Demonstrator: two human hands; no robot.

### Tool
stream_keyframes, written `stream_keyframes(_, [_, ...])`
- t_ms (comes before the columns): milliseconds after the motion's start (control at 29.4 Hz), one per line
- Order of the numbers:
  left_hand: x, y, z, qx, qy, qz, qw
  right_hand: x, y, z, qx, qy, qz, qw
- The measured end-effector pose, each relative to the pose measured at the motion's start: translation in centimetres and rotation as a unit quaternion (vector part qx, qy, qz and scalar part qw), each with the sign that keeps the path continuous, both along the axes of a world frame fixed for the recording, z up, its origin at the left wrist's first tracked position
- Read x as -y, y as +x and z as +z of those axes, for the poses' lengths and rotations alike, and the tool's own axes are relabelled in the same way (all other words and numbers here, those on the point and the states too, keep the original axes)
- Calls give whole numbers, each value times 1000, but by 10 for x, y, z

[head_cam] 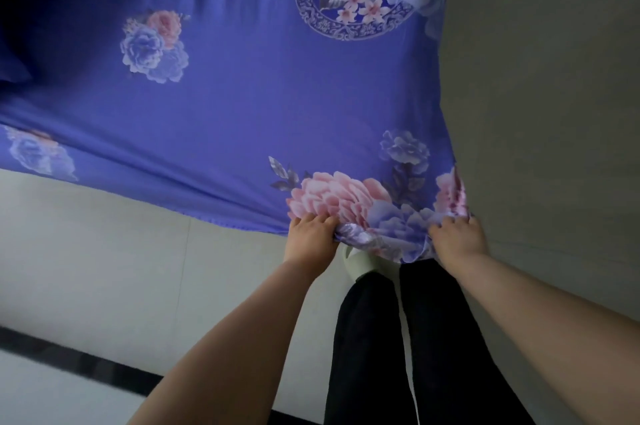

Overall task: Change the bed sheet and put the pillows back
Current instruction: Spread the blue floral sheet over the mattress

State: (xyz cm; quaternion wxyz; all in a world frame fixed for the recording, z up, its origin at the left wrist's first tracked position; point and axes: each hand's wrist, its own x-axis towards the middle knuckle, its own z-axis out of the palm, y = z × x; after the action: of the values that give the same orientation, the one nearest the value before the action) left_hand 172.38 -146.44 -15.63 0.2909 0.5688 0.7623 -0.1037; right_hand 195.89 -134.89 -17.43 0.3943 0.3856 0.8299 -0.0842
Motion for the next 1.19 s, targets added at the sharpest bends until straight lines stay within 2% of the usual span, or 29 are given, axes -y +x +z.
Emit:
stream_keyframes(102, [0, -2, -7, 1, -15, -7, 1000, 2, -1, -5, 39, -40, 2, 998])
stream_keyframes(238, [-1, -1, -14, 21, -41, -10, 999, 4, -23, 1, 184, -131, -11, 974])
stream_keyframes(306, [5, 4, -16, 35, -49, -8, 998, 9, -40, 9, 189, -170, -45, 966])
stream_keyframes(340, [10, 6, -16, 39, -50, -8, 998, 11, -49, 10, 149, -182, -71, 969])
stream_keyframes(374, [15, 8, -16, 46, -57, -14, 997, 13, -61, 15, 72, -187, -112, 973])
stream_keyframes(442, [24, 10, -14, 69, -87, -36, 993, 12, -89, 35, -135, -112, -45, 983])
stream_keyframes(476, [29, 10, -12, 86, -107, -36, 990, 10, -101, 42, -220, -60, 31, 973])
stream_keyframes(510, [32, 11, -8, 103, -129, -29, 986, 6, -111, 48, -276, -20, 74, 958])
stream_keyframes(544, [35, 9, -4, 118, -150, -17, 981, 1, -118, 50, -286, -31, 81, 954])
stream_keyframes(612, [41, -1, 4, 148, -197, 31, 969, -5, -127, 52, -217, -67, 97, 969])
stream_keyframes(714, [45, -25, 14, 203, -235, 192, 931, -3, -138, 51, -165, -82, 127, 975])
stream_keyframes(782, [50, -54, 21, 210, -183, 336, 900, 8, -161, 54, -92, -173, 98, 976])
stream_keyframes(850, [54, -86, 28, 208, -126, 449, 860, 21, -187, 56, -97, -214, 89, 968])
stream_keyframes(918, [66, -124, 33, 200, -98, 498, 838, 39, -224, 60, -146, -216, 107, 959])
stream_keyframes(1054, [103, -202, 39, 207, -62, 543, 811, 88, -319, 72, -170, -236, 104, 951])
stream_keyframes(1190, [155, -294, 44, 242, -9, 606, 757, 147, -430, 80, -186, -259, 73, 945])
